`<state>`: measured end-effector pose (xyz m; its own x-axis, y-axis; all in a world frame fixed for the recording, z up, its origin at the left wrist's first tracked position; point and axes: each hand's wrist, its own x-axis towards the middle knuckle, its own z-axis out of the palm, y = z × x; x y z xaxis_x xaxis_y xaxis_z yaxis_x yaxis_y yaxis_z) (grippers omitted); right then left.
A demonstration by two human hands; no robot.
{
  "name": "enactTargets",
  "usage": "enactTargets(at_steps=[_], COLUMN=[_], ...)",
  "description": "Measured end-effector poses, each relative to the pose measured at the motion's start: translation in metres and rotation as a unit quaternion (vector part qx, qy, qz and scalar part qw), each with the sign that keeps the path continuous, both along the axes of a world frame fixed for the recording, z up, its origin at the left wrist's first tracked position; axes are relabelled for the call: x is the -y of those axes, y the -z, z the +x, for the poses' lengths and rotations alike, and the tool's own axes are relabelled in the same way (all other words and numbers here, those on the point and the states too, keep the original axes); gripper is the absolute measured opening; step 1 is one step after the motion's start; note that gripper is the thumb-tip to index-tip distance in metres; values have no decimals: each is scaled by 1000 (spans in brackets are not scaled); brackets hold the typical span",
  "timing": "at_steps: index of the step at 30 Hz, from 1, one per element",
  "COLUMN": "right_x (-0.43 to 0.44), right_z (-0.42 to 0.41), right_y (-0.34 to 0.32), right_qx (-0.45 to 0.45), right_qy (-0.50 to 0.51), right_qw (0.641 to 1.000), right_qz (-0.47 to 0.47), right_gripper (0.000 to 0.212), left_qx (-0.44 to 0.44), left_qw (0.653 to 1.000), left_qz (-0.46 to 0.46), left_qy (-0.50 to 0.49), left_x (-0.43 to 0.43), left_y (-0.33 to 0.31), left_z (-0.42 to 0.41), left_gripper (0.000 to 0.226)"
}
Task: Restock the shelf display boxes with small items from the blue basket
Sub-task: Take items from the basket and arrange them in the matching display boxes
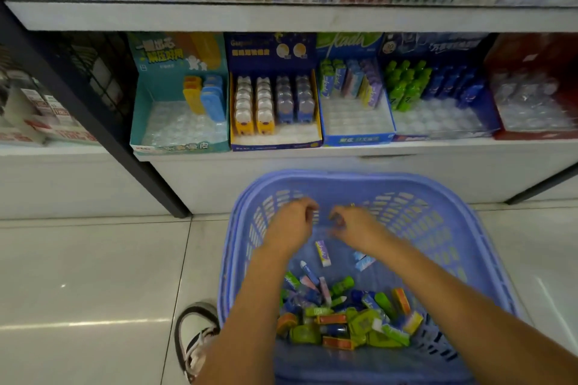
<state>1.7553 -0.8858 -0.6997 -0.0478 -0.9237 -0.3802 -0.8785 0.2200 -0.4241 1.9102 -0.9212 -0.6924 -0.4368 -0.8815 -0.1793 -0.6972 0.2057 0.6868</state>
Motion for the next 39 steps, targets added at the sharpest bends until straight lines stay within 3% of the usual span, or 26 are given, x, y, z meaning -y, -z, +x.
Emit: enactTargets(at_steps=[2, 4, 6, 10, 12, 16, 19, 22, 24, 26, 28, 31, 33, 34, 36, 39], right_x=[-26, -42, -50, -50, -48, -46, -50, -56, -57, -55, -52, -46, -43, -41, -37, -31], right_z=[-13, -16, -10, 14, 20, 10, 5, -2, -12, -23, -30, -35, -38, -38, -37, -31], right_y=[47, 80, 102, 126, 132, 130, 126, 123, 114, 102, 87, 56, 32, 21, -3, -37], right_qx=[-16, -3, 0, -78, -82, -42, -58, -18, 30, 72, 150, 350, 433, 434, 358, 268], right_qy=[-7, 1, 6, -105, -113, -131, -161, -159, -135, -86, 1, 152, 189, 179, 115, 48], right_qw=[985, 971, 971, 965, 958, 930, 925, 939, 942, 945, 949, 900, 864, 871, 924, 961], right_qz=[174, 238, 240, 226, 252, 340, 339, 305, 307, 307, 276, 210, 172, 147, 68, -43], right_gripper=[56, 60, 59, 65, 67, 51, 48, 39, 25, 24, 28, 14, 16, 21, 21, 7], left_qx=[84, 145, 202, 299, 321, 368, 369, 311, 250, 186, 108, -133, -231, -262, -296, -319], left_qw=[988, 966, 949, 915, 907, 896, 893, 904, 922, 939, 934, 857, 833, 837, 862, 895], left_qz=[99, 174, 178, 165, 157, 121, 165, 274, 292, 290, 336, 475, 481, 459, 386, 284], left_qy=[88, 126, 163, 215, 221, 217, 196, 107, 41, -7, -45, -149, -148, -141, -142, -127], left_x=[-14, -24, -29, -28, -26, -23, -19, -18, -17, -15, -16, -22, -28, -31, -34, -30], left_y=[31, 53, 68, 93, 104, 115, 117, 115, 106, 92, 73, 47, 32, 26, 13, -9], left_z=[-10, -15, -19, -18, -16, -19, -25, -23, -21, -22, -25, -35, -41, -44, -48, -47], left_gripper=[42, 42, 39, 30, 31, 33, 35, 37, 33, 26, 10, 26, 18, 18, 25, 7])
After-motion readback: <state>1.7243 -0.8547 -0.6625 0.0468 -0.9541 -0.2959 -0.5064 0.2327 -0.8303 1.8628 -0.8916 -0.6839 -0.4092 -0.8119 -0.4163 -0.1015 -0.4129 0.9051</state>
